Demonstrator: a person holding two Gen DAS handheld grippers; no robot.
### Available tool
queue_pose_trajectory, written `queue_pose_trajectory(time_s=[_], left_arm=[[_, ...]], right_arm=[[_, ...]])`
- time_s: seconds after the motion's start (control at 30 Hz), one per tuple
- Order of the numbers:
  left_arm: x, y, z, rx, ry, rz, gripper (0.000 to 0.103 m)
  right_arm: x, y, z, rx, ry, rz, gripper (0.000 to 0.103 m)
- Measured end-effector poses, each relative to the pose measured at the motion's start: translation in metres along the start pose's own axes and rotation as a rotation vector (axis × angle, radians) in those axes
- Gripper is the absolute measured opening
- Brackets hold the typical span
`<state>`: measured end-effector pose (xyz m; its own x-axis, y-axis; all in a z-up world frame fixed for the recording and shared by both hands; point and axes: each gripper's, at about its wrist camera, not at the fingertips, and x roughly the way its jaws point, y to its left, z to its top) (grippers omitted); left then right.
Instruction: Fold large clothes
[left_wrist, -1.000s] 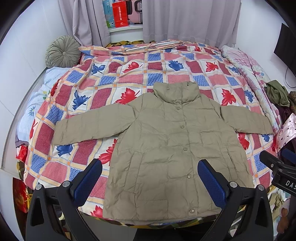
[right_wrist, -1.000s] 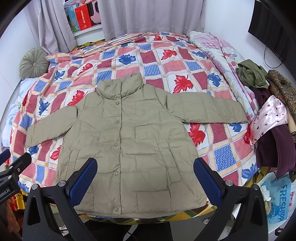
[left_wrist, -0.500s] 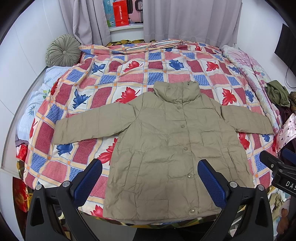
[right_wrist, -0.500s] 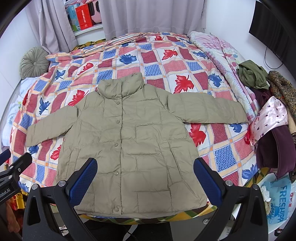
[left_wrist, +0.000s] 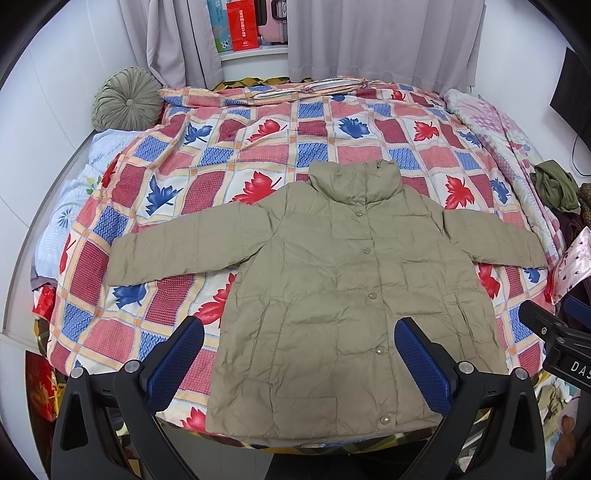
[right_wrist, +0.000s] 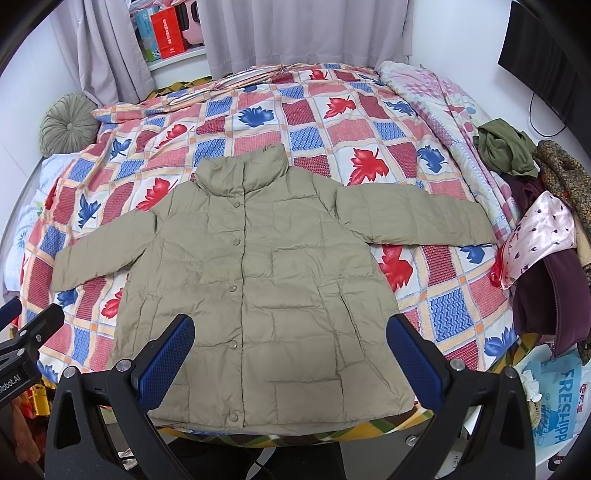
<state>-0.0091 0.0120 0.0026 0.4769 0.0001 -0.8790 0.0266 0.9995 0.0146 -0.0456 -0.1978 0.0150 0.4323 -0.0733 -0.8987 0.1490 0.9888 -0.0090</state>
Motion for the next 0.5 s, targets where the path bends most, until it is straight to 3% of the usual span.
queue_pose_trajectory(time_s=[0.5], left_arm=[[0.0002, 0.0007, 0.0003, 0.001, 0.001, -0.001, 0.103]], right_arm=[[0.0008, 0.0006, 0.0006, -0.001, 0.000, 0.001, 0.103]])
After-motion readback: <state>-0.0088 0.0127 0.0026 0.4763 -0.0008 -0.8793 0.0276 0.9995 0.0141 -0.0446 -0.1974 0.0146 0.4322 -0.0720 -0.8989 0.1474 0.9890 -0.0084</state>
